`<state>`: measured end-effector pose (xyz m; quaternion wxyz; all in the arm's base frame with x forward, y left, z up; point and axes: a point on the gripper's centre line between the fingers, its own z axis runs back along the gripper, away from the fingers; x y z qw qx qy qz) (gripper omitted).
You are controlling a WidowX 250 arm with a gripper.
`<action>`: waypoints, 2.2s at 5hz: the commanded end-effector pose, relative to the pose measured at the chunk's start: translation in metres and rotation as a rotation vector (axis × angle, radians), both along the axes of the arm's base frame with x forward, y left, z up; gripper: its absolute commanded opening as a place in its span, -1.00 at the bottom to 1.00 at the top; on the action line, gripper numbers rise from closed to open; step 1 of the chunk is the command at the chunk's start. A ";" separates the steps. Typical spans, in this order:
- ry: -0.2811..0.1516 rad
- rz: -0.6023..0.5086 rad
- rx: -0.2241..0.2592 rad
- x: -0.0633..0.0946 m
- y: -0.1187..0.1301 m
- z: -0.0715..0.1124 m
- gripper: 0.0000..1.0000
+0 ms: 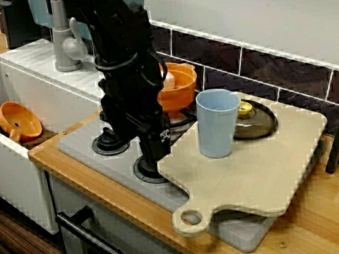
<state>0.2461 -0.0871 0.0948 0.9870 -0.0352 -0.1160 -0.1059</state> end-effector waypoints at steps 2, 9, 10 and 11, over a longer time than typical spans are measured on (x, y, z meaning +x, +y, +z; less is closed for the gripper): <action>-0.264 0.111 -0.127 0.011 -0.012 0.032 1.00; -0.396 0.105 -0.177 0.013 -0.040 0.017 1.00; -0.414 0.112 -0.162 0.025 -0.041 0.017 1.00; -0.425 0.124 -0.162 0.039 -0.039 0.022 1.00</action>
